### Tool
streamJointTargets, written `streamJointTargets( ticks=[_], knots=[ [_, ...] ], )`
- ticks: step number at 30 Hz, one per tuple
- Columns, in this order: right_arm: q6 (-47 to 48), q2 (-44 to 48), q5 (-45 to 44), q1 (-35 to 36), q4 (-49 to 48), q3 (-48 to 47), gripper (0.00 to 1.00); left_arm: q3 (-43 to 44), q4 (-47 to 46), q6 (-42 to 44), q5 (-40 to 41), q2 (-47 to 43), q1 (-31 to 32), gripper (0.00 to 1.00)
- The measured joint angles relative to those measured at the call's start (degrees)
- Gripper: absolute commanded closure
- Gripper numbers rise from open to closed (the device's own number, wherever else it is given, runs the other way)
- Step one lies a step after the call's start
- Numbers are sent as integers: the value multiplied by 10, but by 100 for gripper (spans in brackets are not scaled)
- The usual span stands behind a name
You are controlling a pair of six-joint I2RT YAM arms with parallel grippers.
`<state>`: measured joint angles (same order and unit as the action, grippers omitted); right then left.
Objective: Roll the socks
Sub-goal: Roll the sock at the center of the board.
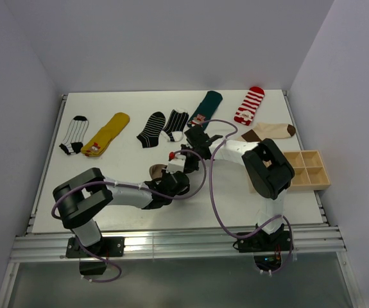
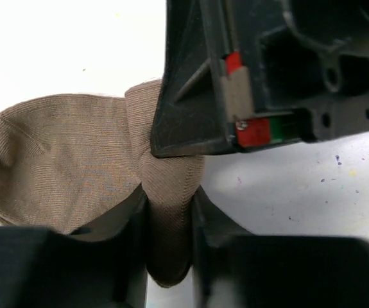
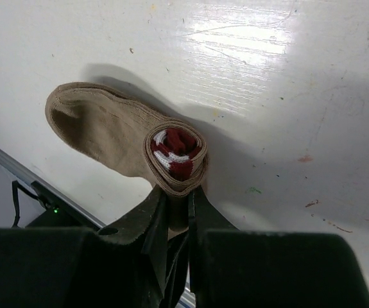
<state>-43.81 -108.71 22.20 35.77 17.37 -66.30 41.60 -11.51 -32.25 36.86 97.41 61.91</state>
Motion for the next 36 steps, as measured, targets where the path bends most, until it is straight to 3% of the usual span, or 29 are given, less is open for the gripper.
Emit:
streamJointTargets(
  ticks=[2, 6, 13, 19, 36],
  knots=[
    [0, -1, 4, 0, -2, 0, 100, 0, 11, -6, -3, -6, -2, 55],
    [-2, -3, 8, 1, -2, 0, 100, -6, 39, -19, -12, -33, -5, 47],
    [-2, -3, 8, 1, -1, 0, 100, -5, 70, -19, -9, -118, 12, 53],
    [-2, -3, 8, 1, 0, -1, 100, 9, 79, -16, -4, -130, 45, 60],
    [-2, -4, 11, 1, 0, -1, 100, 9, 78, -14, 19, -64, 33, 55]
  ],
)
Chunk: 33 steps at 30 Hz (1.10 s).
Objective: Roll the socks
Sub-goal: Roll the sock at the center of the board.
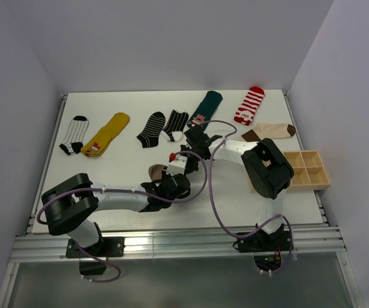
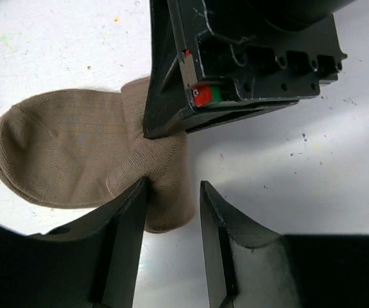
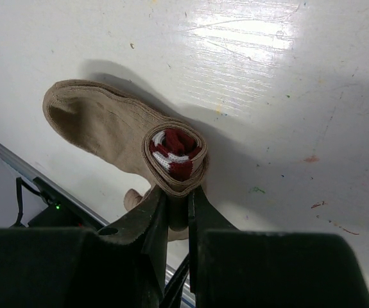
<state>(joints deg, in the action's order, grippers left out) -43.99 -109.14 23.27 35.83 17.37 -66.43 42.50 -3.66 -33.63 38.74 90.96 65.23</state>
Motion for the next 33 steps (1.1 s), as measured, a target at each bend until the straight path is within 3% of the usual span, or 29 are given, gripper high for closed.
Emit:
streamJointTargets(
  ticks=[13, 21, 29, 30, 33],
  knots=[
    [0, -1, 3, 0, -2, 0, 100, 10, -4, -3, 19, 37, -12, 50],
    [2, -2, 7, -1, -2, 0, 100, 19, -3, -3, 28, 54, -16, 55],
    [4, -2, 8, -3, -15, 2, 98, 28, -2, -16, 31, 69, -21, 90],
    [3, -2, 9, -4, -24, 6, 93, 28, -3, -18, 28, 68, -24, 96],
    [-7, 5, 19, -9, -63, 31, 80, 22, -6, -27, 6, 59, -35, 99]
  ],
)
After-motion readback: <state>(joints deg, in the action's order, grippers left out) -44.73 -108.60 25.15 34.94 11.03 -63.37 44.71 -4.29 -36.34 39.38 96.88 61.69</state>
